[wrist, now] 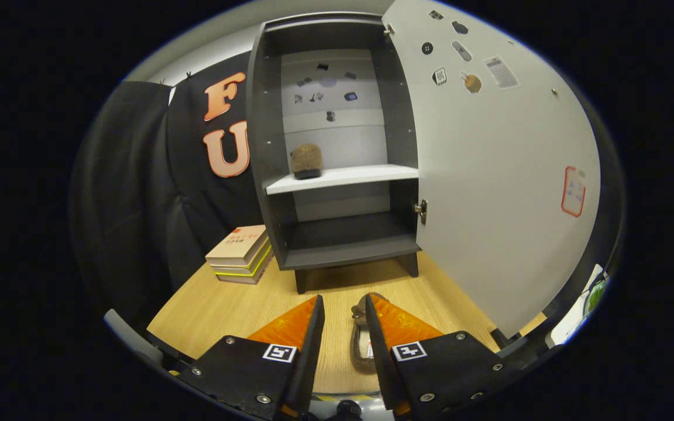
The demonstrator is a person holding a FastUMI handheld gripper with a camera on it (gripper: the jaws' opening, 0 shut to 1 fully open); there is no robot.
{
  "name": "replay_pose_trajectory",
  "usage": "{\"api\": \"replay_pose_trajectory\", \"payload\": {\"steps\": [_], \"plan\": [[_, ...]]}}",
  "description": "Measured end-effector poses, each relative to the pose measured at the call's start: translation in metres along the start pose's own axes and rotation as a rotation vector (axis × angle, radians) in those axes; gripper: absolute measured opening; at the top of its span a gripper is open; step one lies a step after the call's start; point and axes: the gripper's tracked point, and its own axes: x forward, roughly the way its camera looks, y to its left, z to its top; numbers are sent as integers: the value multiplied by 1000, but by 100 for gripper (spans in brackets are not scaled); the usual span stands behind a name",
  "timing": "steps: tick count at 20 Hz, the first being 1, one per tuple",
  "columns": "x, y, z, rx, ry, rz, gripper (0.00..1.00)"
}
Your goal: Open the shoe cabinet door, grab the shoes and put them into the shoe cabinet, then close the shoe cabinet door.
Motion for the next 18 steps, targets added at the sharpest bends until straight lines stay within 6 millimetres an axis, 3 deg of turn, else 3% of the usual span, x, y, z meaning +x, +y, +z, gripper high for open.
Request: {"api": "replay_pose_trajectory", "payload": {"steps": [6, 12, 18], "plan": [[53, -2, -65, 36, 135, 0, 45], [109, -10, -106, 39, 241, 12, 46], [148, -12, -139, 24, 347, 27, 44]]}}
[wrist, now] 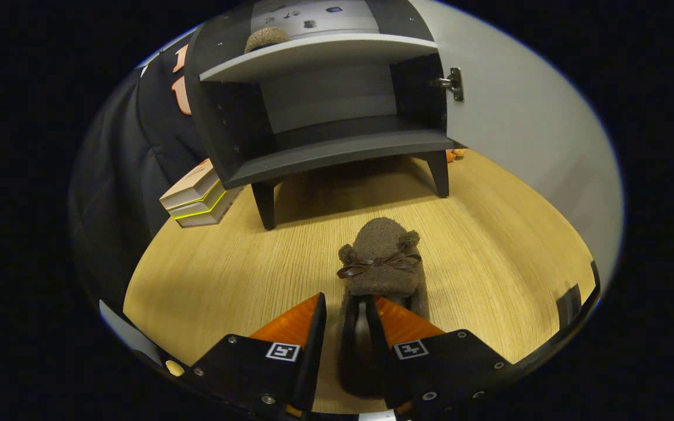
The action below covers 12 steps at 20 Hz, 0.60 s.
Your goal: Open the shoe cabinet door, grab the shoes and put them into the shoe cabinet, then close the shoe cabinet door.
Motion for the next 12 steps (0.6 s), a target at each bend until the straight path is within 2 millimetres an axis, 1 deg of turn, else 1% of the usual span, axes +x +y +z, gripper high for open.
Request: {"api": "replay_pose_trajectory", "payload": {"steps": [2, 3, 6, 7, 9, 11, 12], "plan": [[15, -1, -4, -24, 26, -3, 43], [21, -2, -2, -30, 31, -4, 40], [37, 2, 5, -12, 38, -1, 35], [40, 0, 7, -6, 39, -9, 33], [46, -7, 11, -5, 31, -41, 26], [47, -9, 13, 1, 32, -51, 12], [47, -10, 14, -1, 32, -54, 9]]}}
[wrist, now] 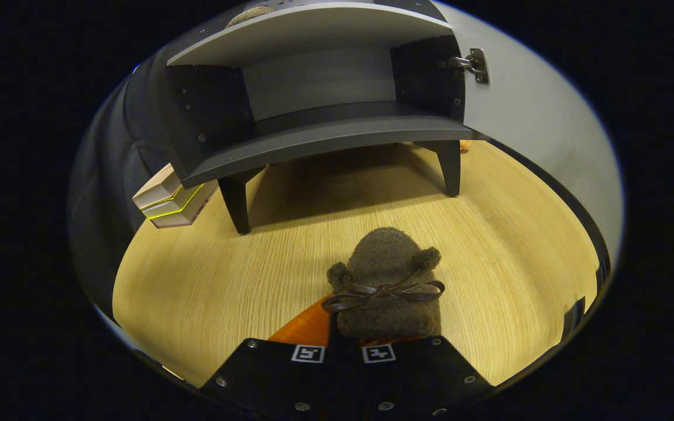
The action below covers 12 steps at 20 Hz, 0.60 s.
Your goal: Open the shoe cabinet door, grab the shoes and put them into the shoe cabinet, then close the shoe cabinet door.
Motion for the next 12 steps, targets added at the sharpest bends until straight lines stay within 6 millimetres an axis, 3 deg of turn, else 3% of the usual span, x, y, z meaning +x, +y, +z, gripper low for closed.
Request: {"api": "replay_pose_trajectory", "payload": {"steps": [7, 12], "plan": [[-11, -15, 24, 4, -67, -26, 4], [-49, -10, 71, 13, -169, -16, 4]]}}
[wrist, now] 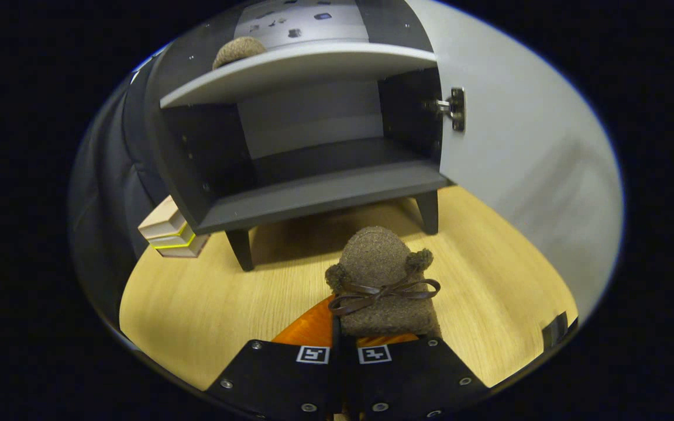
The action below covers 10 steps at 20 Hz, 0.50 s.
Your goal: Open the shoe cabinet door, grab the shoes and put them into the shoe cabinet, then close the shoe cabinet door.
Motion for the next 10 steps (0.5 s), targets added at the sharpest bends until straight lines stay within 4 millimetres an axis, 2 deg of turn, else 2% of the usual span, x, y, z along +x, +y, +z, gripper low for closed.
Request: {"api": "replay_pose_trajectory", "payload": {"steps": [3, 6, 10], "plan": [[-30, 6, 45, -30, -74, 9, 4], [-55, 9, 102, -17, -149, 8, 4], [-83, 11, 165, -61, -245, -4, 4]]}}
